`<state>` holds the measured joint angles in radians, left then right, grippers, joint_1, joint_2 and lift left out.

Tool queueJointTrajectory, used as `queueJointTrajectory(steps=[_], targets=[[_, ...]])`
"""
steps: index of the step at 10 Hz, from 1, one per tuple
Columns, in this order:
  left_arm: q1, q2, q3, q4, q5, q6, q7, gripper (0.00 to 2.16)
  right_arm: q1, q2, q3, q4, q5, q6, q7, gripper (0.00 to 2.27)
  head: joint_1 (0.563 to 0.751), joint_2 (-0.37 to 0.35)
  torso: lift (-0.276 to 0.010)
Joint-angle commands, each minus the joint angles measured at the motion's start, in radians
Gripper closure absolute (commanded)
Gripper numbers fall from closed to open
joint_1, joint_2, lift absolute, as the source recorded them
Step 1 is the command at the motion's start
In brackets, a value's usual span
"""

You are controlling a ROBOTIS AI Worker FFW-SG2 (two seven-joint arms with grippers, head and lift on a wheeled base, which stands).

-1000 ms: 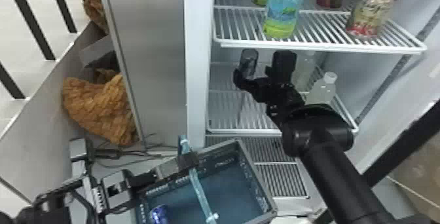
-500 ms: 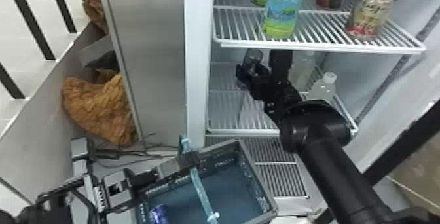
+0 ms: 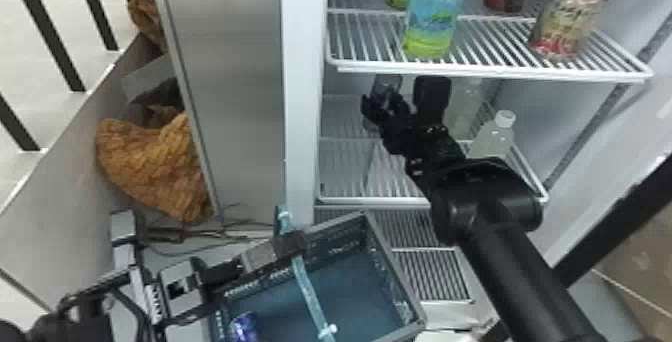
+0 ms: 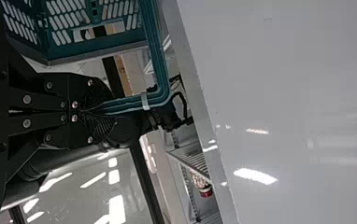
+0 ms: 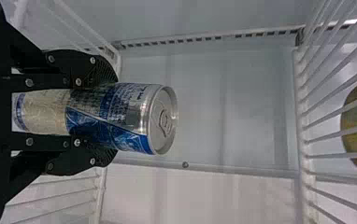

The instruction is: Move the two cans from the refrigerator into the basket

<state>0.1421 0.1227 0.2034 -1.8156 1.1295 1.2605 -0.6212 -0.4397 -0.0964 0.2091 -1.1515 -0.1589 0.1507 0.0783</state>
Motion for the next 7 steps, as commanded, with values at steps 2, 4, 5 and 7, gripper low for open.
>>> queueJointTrajectory(steps=[2, 4, 5, 7], targets=[[0.003, 0.0, 0.0, -0.002, 0.001, 0.001, 0.0, 1.21, 0.079, -0.02, 0.002, -0.143, -0.015, 0.048, 0.001, 1.28, 0.695, -0.096, -0.219], [0.003, 0.0, 0.0, 0.001, 0.001, -0.002, 0.0, 1.21, 0.143, -0.039, 0.022, -0.266, -0.039, 0.104, 0.001, 1.28, 0.695, -0.093, -0.219], [0.003, 0.0, 0.0, 0.001, 0.001, 0.001, -0.002, 1.21, 0.167, -0.049, 0.036, -0.32, -0.05, 0.129, 0.001, 1.28, 0.695, -0.084, -0.219], [0.005, 0.0, 0.0, 0.001, 0.001, 0.001, 0.0, 1.21, 0.224, -0.068, 0.046, -0.423, -0.084, 0.181, 0.001, 1.28, 0.695, -0.071, -0.219]])
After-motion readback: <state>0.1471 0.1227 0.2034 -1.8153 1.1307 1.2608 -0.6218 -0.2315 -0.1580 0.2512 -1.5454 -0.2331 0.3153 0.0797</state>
